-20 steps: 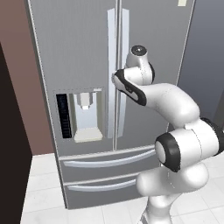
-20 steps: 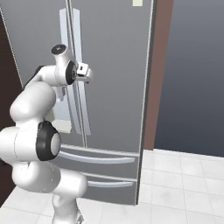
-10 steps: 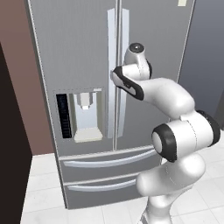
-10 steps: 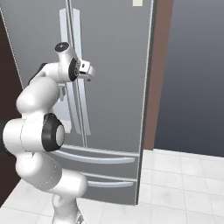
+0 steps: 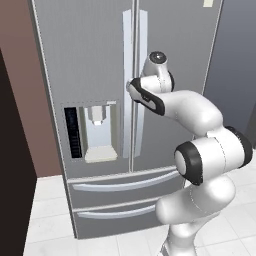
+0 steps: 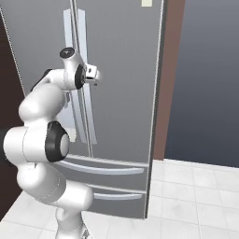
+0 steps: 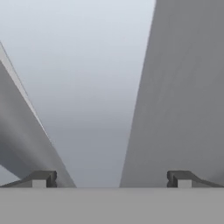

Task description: Retrieve the sausage and cheese from the fridge and place them on the cutting board on the counter.

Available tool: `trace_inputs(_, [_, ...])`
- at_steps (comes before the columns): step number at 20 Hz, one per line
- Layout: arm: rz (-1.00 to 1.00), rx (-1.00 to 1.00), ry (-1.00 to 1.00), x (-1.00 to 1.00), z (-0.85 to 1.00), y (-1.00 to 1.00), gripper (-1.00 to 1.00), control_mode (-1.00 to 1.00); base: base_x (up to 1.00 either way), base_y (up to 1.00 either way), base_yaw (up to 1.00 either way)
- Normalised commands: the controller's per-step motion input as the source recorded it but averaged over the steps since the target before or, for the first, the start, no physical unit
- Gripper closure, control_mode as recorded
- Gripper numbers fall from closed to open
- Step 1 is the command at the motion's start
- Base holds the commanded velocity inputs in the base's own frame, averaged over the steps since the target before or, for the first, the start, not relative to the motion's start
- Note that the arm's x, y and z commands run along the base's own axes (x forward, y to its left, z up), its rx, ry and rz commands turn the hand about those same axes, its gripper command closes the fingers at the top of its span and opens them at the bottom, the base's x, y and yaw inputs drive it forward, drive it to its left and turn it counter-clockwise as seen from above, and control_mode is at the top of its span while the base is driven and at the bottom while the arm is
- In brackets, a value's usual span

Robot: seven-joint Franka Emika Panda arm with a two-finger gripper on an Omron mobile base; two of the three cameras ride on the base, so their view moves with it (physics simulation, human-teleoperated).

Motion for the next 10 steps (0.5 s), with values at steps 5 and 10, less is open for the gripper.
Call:
trace_inputs(5, [0.0, 0.02, -0.11, 0.17, -0.2, 0.03, -1.0, -1.0, 0.0, 0.0, 0.0])
trace_inputs(10, [0.0, 0.05, -0.02, 0.12, -0.1, 0.0, -1.0, -1.0, 0.0, 0.0, 0.0])
